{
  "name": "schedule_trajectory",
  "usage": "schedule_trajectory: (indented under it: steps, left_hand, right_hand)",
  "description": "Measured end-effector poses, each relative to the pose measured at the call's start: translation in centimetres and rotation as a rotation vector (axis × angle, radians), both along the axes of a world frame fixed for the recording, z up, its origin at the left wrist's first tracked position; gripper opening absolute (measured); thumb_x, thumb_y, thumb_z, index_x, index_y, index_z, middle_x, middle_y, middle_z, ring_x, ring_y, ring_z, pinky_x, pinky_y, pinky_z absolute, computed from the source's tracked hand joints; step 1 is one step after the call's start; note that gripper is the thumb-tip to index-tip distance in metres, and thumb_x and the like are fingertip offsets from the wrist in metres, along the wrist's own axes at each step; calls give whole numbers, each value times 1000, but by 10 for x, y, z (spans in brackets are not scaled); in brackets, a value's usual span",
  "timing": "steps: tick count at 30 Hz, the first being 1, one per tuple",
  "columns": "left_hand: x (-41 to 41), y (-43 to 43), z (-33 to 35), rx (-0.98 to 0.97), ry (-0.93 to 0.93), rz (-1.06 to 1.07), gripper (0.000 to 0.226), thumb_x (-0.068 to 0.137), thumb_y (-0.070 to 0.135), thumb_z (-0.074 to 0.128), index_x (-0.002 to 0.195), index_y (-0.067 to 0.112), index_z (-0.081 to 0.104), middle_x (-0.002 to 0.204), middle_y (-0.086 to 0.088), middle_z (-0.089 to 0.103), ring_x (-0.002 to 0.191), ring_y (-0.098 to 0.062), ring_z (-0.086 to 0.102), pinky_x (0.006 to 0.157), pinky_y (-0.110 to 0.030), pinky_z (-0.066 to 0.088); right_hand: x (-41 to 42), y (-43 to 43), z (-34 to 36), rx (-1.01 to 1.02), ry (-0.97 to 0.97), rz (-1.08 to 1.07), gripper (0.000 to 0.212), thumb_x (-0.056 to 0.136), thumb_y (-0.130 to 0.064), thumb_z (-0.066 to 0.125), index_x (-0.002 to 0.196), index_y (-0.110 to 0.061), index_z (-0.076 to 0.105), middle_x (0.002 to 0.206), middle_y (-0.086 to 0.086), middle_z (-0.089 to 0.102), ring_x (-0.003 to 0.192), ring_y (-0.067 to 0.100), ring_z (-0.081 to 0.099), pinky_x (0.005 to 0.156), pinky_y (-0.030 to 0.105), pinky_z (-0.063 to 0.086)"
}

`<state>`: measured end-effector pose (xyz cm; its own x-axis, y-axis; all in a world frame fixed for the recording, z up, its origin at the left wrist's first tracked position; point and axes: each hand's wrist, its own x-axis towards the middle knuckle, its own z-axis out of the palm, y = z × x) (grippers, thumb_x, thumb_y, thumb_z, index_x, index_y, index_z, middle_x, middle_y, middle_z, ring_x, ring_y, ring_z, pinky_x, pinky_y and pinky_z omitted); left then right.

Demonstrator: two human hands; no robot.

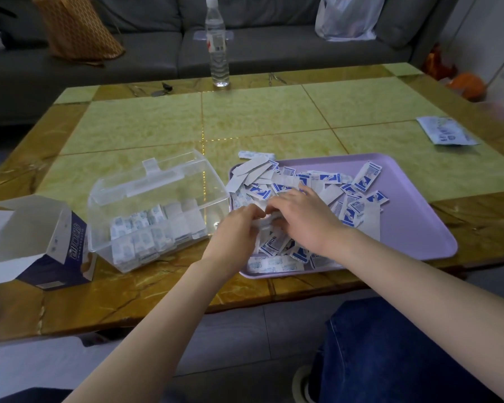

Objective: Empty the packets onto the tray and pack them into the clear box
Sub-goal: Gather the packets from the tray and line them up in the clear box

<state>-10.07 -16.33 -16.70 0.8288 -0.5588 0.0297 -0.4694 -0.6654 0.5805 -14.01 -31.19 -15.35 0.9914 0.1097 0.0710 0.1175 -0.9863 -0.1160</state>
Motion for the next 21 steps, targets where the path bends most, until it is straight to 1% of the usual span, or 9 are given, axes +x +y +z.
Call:
schedule_trajectory:
  steps: [2, 3, 5, 7, 9, 10, 13, 17, 21]
  left_hand:
    - [-2, 2, -10, 156, -98, -58, 34, 93, 12, 47, 127, 15, 46, 124, -4, 49, 117, -24, 40, 98, -34, 34]
    - [-2, 2, -13, 227, -148, -59, 35, 95, 17, 46, 129, 16, 42, 127, -4, 44, 120, -24, 36, 99, -33, 30]
    - [-3, 3, -16, 322, -238, -41, 31, 95, 18, 47, 126, 16, 42, 125, -3, 43, 119, -24, 34, 95, -31, 28]
    - [-3, 3, -17, 339, -279, -15, 24, 93, 11, 50, 116, 15, 47, 118, -3, 46, 112, -24, 38, 86, -29, 32]
    - [-2, 3, -14, 293, -214, 17, 19, 89, 3, 52, 105, 13, 50, 109, -4, 48, 97, -24, 47, 72, -31, 37]
    - [-1, 2, -13, 257, -159, 29, 18, 88, 0, 52, 102, 12, 51, 106, -5, 48, 89, -24, 50, 66, -33, 40]
    - [1, 0, -12, 163, -49, 11, 23, 84, -4, 56, 103, 9, 53, 103, -7, 48, 84, -28, 55, 69, -39, 46]
    - [1, -3, -9, 25, 46, -1, 23, 85, 5, 62, 106, 8, 55, 100, -2, 47, 85, -23, 54, 72, -30, 44]
    - [3, 1, -8, 13, 31, 19, 14, 83, 4, 60, 89, 13, 52, 92, -2, 51, 79, -23, 51, 65, -29, 41]
  right_hand:
    - [-3, -1, -9, 75, 12, -31, 32, 91, -16, 56, 122, -20, 51, 126, -5, 55, 123, 15, 43, 111, 33, 22]
    - [-3, -2, -12, 117, 28, -54, 33, 91, -19, 57, 123, -19, 50, 127, -4, 54, 123, 16, 43, 109, 31, 24]
    - [-3, -4, -16, 181, 56, -109, 32, 91, -20, 57, 123, -17, 50, 127, -3, 53, 122, 17, 42, 108, 30, 24]
    - [-1, -6, -18, 230, 55, -178, 28, 91, -20, 57, 118, -17, 52, 123, -4, 55, 121, 17, 43, 110, 34, 23]
    - [0, -7, -18, 275, 49, -218, 21, 91, -19, 57, 112, -19, 56, 118, -4, 58, 118, 17, 46, 110, 38, 25]
    - [1, -7, -19, 280, 42, -211, 18, 91, -17, 56, 110, -18, 59, 115, -4, 60, 114, 18, 47, 108, 37, 28]
    - [0, -2, -17, 279, 39, -138, 22, 92, -10, 51, 111, -14, 61, 113, 0, 60, 111, 18, 47, 100, 29, 33]
    - [2, 5, -15, 240, 92, -43, 32, 86, 3, 50, 114, -10, 59, 117, 4, 55, 115, 20, 43, 99, 30, 34]
    - [4, 1, -14, 347, 79, -83, 35, 90, 0, 50, 122, -11, 54, 128, 1, 51, 125, 16, 39, 105, 26, 30]
